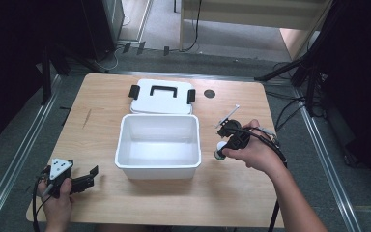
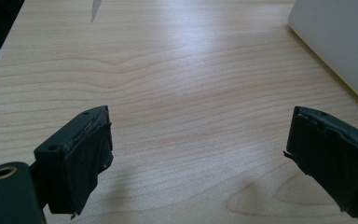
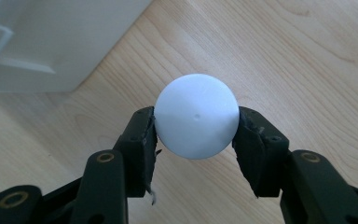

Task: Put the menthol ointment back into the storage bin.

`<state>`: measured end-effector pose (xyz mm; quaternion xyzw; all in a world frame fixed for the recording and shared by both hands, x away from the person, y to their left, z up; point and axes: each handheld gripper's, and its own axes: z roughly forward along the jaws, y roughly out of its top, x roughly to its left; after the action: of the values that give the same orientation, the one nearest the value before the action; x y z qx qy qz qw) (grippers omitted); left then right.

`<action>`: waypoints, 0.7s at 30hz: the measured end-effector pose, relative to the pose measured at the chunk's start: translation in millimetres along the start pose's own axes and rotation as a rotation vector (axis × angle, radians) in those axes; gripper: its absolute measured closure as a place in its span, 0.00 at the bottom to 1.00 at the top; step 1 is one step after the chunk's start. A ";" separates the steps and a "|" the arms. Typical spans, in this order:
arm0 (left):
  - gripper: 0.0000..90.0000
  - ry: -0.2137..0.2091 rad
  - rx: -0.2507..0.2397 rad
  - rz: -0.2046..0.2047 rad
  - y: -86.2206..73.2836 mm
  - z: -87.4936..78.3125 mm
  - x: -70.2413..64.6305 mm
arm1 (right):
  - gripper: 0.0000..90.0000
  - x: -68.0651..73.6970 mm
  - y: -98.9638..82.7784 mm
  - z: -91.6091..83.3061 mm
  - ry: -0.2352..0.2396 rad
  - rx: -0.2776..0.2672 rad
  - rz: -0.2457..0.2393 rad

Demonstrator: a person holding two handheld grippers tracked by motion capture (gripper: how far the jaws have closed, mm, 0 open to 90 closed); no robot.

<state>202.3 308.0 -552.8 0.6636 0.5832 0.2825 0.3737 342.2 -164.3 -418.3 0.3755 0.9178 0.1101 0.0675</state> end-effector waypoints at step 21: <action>0.08 -0.006 -0.003 -0.011 0.1 -0.2 1.0 | 0.57 17.9 35.5 -71.7 0.008 -0.009 -0.084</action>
<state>202.3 309.0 -552.6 0.6607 0.5854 0.2792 0.3779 338.7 -137.9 -340.7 0.3360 0.9324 0.1127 0.0702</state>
